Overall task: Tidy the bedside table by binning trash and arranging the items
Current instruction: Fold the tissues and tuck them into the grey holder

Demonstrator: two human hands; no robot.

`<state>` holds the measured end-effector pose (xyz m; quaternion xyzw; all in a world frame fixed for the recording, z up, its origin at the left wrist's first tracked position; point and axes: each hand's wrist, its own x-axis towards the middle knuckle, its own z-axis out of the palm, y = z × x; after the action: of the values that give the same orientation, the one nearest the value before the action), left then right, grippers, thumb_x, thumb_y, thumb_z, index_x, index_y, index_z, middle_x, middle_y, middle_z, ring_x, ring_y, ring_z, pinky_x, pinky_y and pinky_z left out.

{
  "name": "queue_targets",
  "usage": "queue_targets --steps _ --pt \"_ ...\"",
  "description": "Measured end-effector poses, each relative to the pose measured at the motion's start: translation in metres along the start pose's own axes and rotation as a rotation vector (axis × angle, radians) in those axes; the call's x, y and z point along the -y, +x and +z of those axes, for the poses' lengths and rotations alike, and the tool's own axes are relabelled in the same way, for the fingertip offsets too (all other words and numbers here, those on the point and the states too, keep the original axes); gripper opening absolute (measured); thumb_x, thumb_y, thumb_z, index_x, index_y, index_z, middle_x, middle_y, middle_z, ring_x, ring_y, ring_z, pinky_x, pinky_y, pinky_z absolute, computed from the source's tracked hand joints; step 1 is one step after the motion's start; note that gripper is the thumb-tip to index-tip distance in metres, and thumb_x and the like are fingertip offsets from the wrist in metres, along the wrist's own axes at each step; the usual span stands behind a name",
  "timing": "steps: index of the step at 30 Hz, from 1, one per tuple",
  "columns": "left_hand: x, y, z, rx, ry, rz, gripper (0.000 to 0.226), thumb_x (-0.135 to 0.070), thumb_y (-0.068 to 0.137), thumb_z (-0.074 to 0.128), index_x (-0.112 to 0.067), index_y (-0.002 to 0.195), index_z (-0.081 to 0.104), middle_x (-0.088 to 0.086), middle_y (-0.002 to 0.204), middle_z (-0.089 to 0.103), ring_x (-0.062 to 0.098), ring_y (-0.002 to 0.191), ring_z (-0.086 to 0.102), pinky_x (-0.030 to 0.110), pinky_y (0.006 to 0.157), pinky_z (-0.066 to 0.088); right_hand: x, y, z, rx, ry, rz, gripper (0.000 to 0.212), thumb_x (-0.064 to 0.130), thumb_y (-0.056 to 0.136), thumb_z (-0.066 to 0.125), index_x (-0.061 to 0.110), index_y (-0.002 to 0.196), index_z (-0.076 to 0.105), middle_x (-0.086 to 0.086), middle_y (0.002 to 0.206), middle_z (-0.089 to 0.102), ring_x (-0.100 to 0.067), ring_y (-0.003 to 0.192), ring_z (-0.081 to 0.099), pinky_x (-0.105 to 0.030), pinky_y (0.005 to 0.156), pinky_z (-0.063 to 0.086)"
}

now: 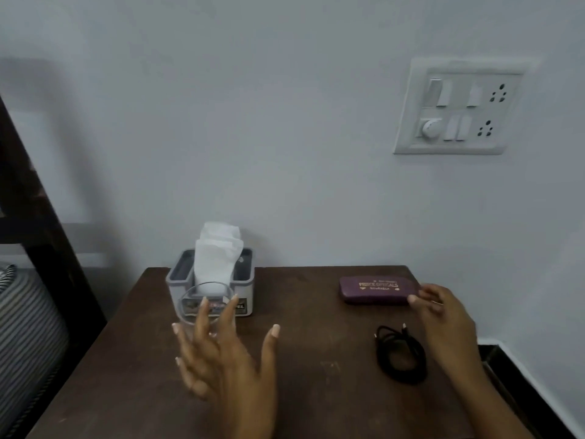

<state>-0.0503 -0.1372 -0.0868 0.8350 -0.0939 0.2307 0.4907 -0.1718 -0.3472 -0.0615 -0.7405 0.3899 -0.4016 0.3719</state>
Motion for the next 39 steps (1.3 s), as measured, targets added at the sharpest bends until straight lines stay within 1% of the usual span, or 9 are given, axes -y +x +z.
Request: queue_targets --steps 9,12,15,18,23,27,31,36,39 --pt "0.010 0.003 -0.009 -0.025 0.019 -0.001 0.079 -0.066 0.055 0.054 -0.028 0.123 0.045 -0.007 0.150 0.020 0.012 0.144 -0.005 0.047 0.113 0.002 -0.028 0.031 -0.007 -0.053 -0.035 0.118 0.034 0.019 0.088 0.062 0.005 0.119 0.057 -0.013 0.116 0.063 -0.023 0.100 0.059 -0.025 0.085 0.036" --pt "-0.005 -0.010 -0.010 -0.056 0.014 0.221 0.078 -0.061 0.064 0.054 -0.020 0.130 0.042 0.004 0.148 0.027 0.023 0.145 0.006 0.041 0.115 0.005 -0.032 0.043 0.001 -0.005 -0.064 0.176 0.042 0.024 0.090 0.060 0.006 0.127 0.053 -0.014 0.129 0.057 -0.027 0.118 0.053 -0.031 0.094 0.038" --pt "-0.028 -0.016 0.015 0.254 -0.159 0.274 0.072 -0.059 0.075 0.046 -0.030 0.139 0.029 -0.009 0.151 0.017 0.014 0.145 0.005 0.038 0.116 0.010 -0.035 0.050 0.009 0.062 -0.076 0.237 0.050 0.029 0.092 0.055 0.005 0.135 0.044 -0.015 0.138 0.049 -0.031 0.126 0.045 -0.039 0.101 0.037" --pt "-0.046 -0.003 0.061 0.642 -0.375 -0.101 0.061 -0.051 0.090 0.042 -0.034 0.144 0.019 -0.007 0.157 0.011 0.008 0.144 0.005 0.035 0.117 0.011 -0.036 0.054 0.018 0.118 -0.072 0.259 0.042 0.023 0.094 0.051 0.001 0.130 0.048 -0.017 0.130 0.054 -0.033 0.120 0.049 -0.040 0.098 0.039" --pt "-0.059 0.009 0.125 0.927 -0.457 -0.301 0.049 -0.045 0.096 0.033 -0.021 0.139 0.040 0.003 0.147 0.039 0.016 0.133 0.037 0.032 0.113 0.027 -0.033 0.062 0.029 0.121 -0.123 0.247 0.041 0.019 0.093 0.055 0.004 0.131 0.052 -0.017 0.137 0.051 -0.032 0.126 0.046 -0.040 0.108 0.033" --pt "-0.063 0.016 0.131 0.892 -0.477 -0.344 0.035 -0.045 0.097 0.031 -0.022 0.100 0.058 0.001 0.122 0.057 0.012 0.107 0.050 0.026 0.094 0.037 -0.025 0.065 0.038 0.138 -0.178 0.208 0.041 0.017 0.087 0.063 0.002 0.125 0.057 -0.018 0.128 0.058 -0.031 0.120 0.052 -0.037 0.104 0.037" --pt "-0.044 0.026 0.125 0.812 -0.451 -0.384 0.058 -0.054 0.093 0.031 -0.018 0.137 0.044 0.002 0.143 0.044 0.018 0.130 0.041 0.041 0.112 0.030 -0.009 0.060 0.058 0.220 -0.243 0.137 0.043 0.019 0.087 0.064 0.000 0.125 0.056 -0.017 0.126 0.060 -0.028 0.117 0.054 -0.032 0.099 0.039" --pt "-0.025 0.043 0.113 0.691 -0.409 -0.349 0.054 -0.044 0.097 0.031 -0.013 0.140 0.040 0.005 0.147 0.039 0.019 0.135 0.035 0.038 0.115 0.024 0.011 0.051 0.085 0.259 -0.237 0.093 0.032 0.017 0.087 0.063 -0.004 0.111 0.063 -0.019 0.114 0.066 -0.028 0.106 0.059 -0.032 0.092 0.043" --pt "-0.023 0.049 0.107 0.683 -0.352 -0.324 0.055 -0.043 0.098 0.030 -0.014 0.144 0.032 0.004 0.153 0.029 0.018 0.140 0.026 0.035 0.117 0.018 0.018 0.046 0.093 0.282 -0.237 0.095 0.038 0.020 0.089 0.061 0.000 0.121 0.058 -0.016 0.122 0.062 -0.026 0.113 0.057 -0.029 0.094 0.041"
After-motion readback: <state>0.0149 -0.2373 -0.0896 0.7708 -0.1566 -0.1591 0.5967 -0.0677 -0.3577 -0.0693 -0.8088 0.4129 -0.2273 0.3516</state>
